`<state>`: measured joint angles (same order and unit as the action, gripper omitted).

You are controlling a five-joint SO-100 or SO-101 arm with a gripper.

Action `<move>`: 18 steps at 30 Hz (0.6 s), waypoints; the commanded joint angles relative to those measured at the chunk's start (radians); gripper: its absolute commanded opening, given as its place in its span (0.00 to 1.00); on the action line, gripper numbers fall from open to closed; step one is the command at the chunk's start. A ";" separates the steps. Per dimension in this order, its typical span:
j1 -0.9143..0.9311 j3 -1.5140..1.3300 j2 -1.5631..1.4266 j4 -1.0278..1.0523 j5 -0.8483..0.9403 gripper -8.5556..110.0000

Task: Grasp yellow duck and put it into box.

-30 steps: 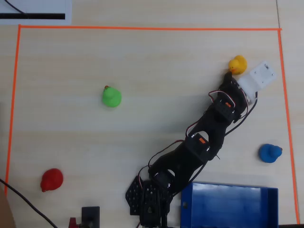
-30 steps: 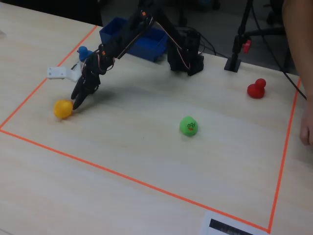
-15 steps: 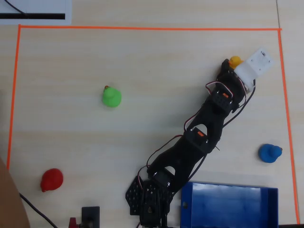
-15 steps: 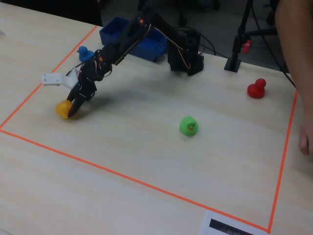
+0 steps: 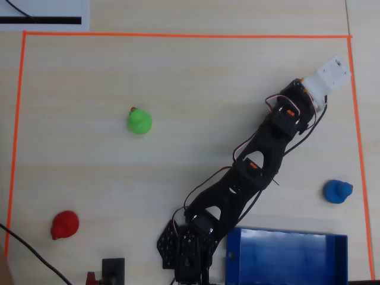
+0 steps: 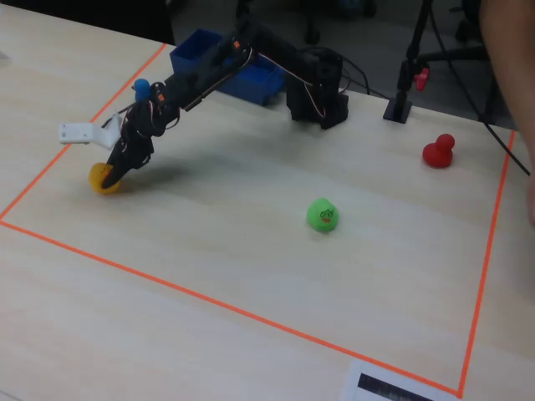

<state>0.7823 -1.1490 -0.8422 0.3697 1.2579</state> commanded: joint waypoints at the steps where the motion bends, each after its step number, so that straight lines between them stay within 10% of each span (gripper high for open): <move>1: 0.026 0.054 -0.253 0.239 -0.153 0.07; 11: -0.041 -0.305 -0.963 0.595 -0.187 0.07; 18: 0.314 -0.620 -1.239 0.597 0.038 0.07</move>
<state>0.8774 -1.6521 -1.9390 1.0048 1.1904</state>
